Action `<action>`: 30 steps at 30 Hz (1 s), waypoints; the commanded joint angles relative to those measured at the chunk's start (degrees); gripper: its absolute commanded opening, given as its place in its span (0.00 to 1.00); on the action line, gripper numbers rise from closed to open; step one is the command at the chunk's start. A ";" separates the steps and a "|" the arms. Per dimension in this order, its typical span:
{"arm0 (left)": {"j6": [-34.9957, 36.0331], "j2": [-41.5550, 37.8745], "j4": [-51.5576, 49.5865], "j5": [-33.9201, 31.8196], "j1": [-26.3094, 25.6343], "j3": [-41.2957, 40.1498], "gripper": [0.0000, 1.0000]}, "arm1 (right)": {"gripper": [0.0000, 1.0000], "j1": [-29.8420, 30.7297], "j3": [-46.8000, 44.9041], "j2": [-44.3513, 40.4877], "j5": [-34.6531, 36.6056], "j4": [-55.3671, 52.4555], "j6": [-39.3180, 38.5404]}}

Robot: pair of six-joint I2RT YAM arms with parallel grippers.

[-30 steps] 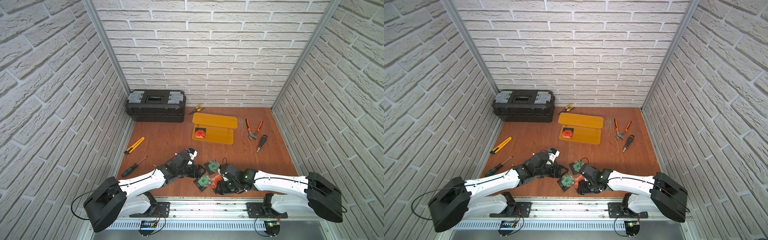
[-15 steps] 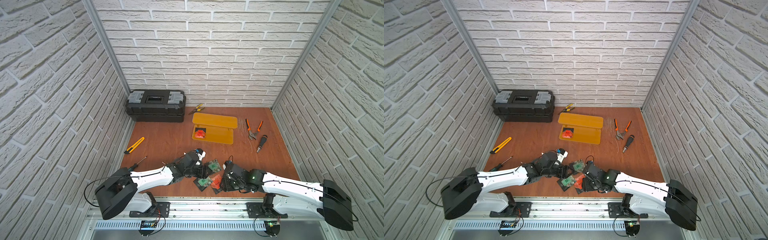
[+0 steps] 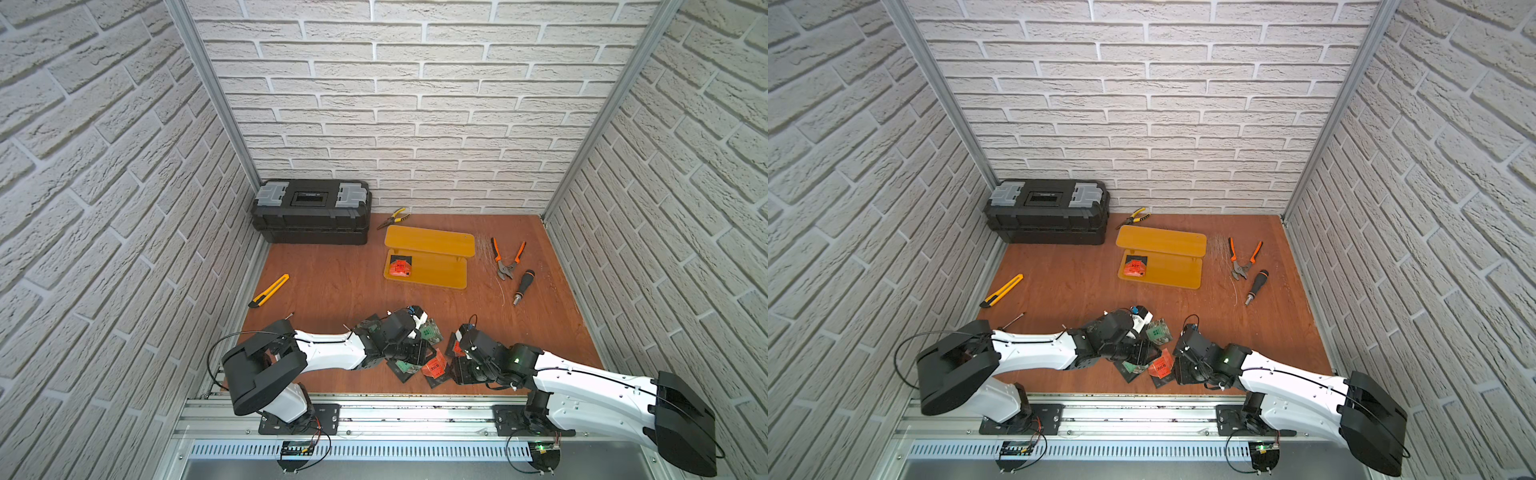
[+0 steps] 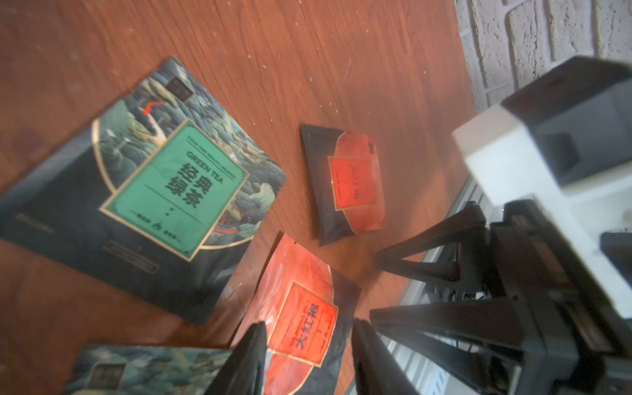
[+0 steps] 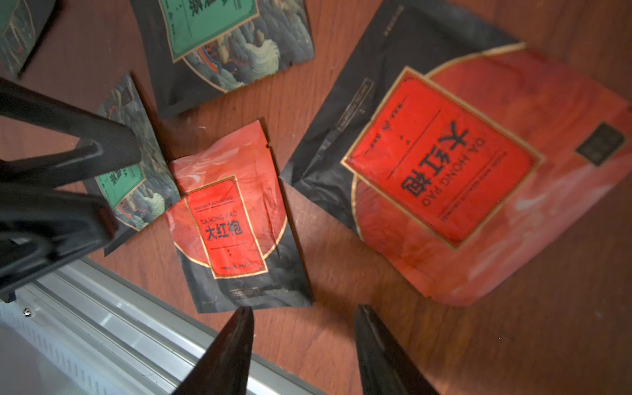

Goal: Place the tea bags on the shelf by color
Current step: Pick up the tea bag from the center of the board.

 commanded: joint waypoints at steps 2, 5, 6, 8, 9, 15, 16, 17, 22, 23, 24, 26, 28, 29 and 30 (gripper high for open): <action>-1.07 1.65 3.76 0.98 -0.82 0.91 0.43 | 0.52 -0.81 -1.51 -2.03 -0.02 1.80 1.16; -1.16 2.03 3.78 1.04 -1.29 0.93 0.42 | 0.51 -1.01 -2.12 -2.92 -0.28 2.23 1.62; -1.19 2.25 3.81 1.13 -1.38 0.93 0.42 | 0.51 -1.12 -2.29 -3.07 -0.33 2.43 1.74; -1.20 2.56 3.71 1.06 -1.56 0.90 0.42 | 0.51 -1.24 -2.50 -3.15 -0.63 3.06 1.96; -1.16 2.80 3.73 1.12 -1.72 0.80 0.42 | 0.51 -1.22 -2.59 -3.07 -0.85 3.37 2.00; -1.68 4.09 4.18 1.02 -1.94 0.20 0.41 | 0.51 -1.30 -2.77 -2.37 -1.68 5.03 2.54; -1.72 4.16 4.18 0.90 -1.96 0.07 0.41 | 0.50 -1.30 -2.84 -2.24 -1.77 5.29 2.63; -1.73 4.25 4.18 0.87 -1.93 -0.06 0.40 | 0.50 -1.30 -2.88 -2.11 -1.91 5.47 2.70; -2.16 4.25 3.95 0.13 -1.95 -0.99 0.40 | 0.49 -1.39 -3.33 -1.17 -2.55 6.69 3.39; -2.15 4.37 3.98 0.15 -1.95 -1.16 0.40 | 0.49 -1.39 -3.39 -1.01 -2.63 6.92 3.54; -2.26 4.38 4.07 0.07 -1.95 -1.38 0.40 | 0.49 -1.38 -3.47 -0.76 -2.73 7.18 3.68; -2.40 4.59 4.21 -0.07 -1.93 -1.76 0.40 | 0.48 -1.39 -3.58 -0.37 -2.76 7.57 3.77; -2.51 4.84 4.45 -0.23 -1.95 -2.11 0.40 | 0.48 -1.41 -3.56 0.07 -3.05 8.01 3.87; -2.65 5.00 4.61 -0.24 -1.93 -2.26 0.39 | 0.48 -1.47 -3.56 0.13 -3.14 8.15 3.86; -2.76 5.19 4.79 -0.24 -1.94 -2.39 0.39 | 0.48 -1.51 -3.60 0.34 -3.24 8.37 3.96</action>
